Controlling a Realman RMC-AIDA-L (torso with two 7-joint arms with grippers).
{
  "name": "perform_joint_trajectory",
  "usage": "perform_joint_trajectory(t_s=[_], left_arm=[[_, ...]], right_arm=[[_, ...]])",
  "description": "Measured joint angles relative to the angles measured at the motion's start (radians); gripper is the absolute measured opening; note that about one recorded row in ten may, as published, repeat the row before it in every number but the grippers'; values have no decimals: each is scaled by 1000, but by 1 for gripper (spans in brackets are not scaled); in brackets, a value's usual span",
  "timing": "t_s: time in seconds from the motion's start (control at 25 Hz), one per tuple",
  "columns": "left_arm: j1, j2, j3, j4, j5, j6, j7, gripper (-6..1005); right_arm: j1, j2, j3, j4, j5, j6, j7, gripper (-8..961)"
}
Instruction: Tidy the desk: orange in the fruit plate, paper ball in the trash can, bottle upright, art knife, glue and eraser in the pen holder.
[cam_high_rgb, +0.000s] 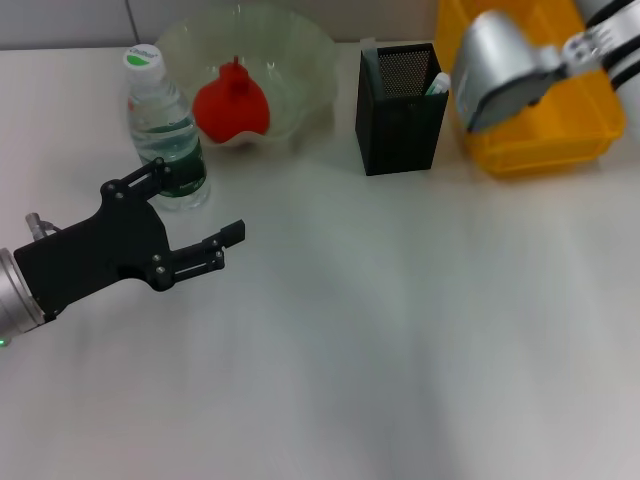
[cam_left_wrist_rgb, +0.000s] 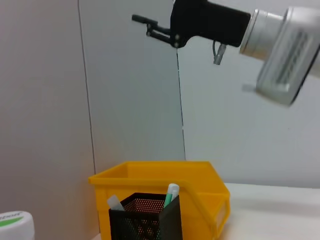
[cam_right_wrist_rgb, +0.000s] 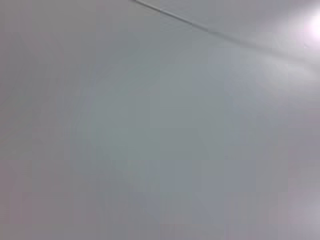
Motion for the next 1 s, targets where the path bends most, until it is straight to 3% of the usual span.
perform_joint_trajectory(t_s=[0.08,0.12,0.2,0.28,0.32,0.36,0.52,0.68,0.72,0.84,0.92,1.0], left_arm=[[-2,0,1,-8,-2,1,-8,837],[-3,1,5,-11,-5,3,-14,837],[-3,1,7,-11,-6,6,-18,837],[-3,1,8,-12,-7,12,-25,837],[-3,1,7,-15,-7,16,-29,837],[-3,1,7,-15,-7,16,-29,837],[-3,3,2,-22,-8,24,-39,837],[2,7,9,-22,-8,32,-55,837],[3,7,9,-23,-8,35,-56,837],[5,8,9,-23,-7,44,-56,837],[6,8,9,-23,-6,46,-56,837],[6,8,9,-23,-4,48,-56,837]], right_arm=[[4,-2,6,-8,72,6,159,543],[12,-4,21,-1,119,7,334,542],[17,-4,30,7,132,6,431,542],[29,-5,50,33,150,-1,668,542],[43,-5,65,58,156,-20,898,542],[43,-5,65,58,156,-20,898,542],[73,-7,91,72,157,-158,1404,542],[78,-10,91,41,150,-255,1631,543],[64,-16,88,-22,162,-354,1736,543],[40,-21,85,-113,196,-472,1765,543],[-1,-22,96,-267,255,-675,1766,542],[-12,-22,107,-314,275,-728,1767,542]])
